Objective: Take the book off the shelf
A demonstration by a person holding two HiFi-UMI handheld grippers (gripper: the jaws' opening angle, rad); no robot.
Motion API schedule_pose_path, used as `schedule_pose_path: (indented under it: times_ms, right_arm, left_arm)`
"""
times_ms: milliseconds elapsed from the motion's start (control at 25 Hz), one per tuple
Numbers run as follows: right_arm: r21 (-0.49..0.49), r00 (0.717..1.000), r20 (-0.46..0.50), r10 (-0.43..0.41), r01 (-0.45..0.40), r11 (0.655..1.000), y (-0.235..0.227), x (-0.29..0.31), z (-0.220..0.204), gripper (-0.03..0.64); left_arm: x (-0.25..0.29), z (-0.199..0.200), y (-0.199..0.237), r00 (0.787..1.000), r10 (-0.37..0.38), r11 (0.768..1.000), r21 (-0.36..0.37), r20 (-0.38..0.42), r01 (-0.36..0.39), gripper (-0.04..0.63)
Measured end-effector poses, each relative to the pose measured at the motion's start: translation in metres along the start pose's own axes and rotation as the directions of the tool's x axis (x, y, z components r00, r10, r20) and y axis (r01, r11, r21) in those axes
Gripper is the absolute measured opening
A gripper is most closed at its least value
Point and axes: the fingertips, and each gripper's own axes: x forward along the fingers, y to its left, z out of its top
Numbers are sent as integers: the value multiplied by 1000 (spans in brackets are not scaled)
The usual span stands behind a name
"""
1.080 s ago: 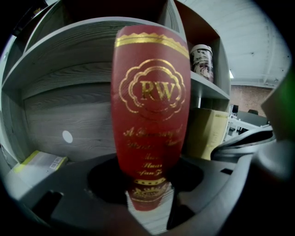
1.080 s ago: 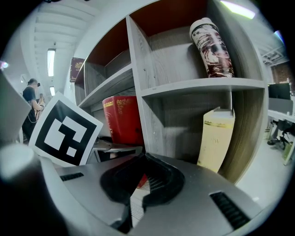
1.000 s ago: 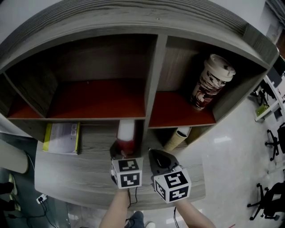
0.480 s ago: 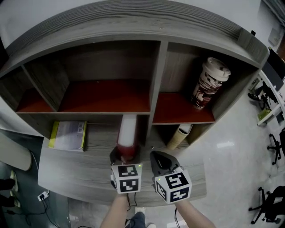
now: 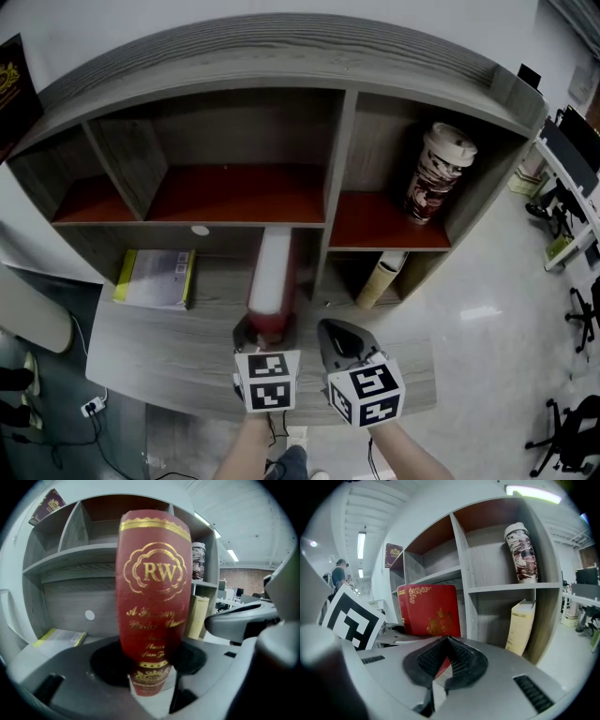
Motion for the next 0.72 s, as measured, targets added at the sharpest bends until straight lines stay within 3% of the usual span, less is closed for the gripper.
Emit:
schedule_pose_path:
  times_ms: [720]
  right_arm:
    - [-32, 999, 44, 16, -14, 999, 34, -52, -2, 8]
  left_arm:
    - [-74, -1, -11, 999, -1, 1000, 15, 52, 1, 238]
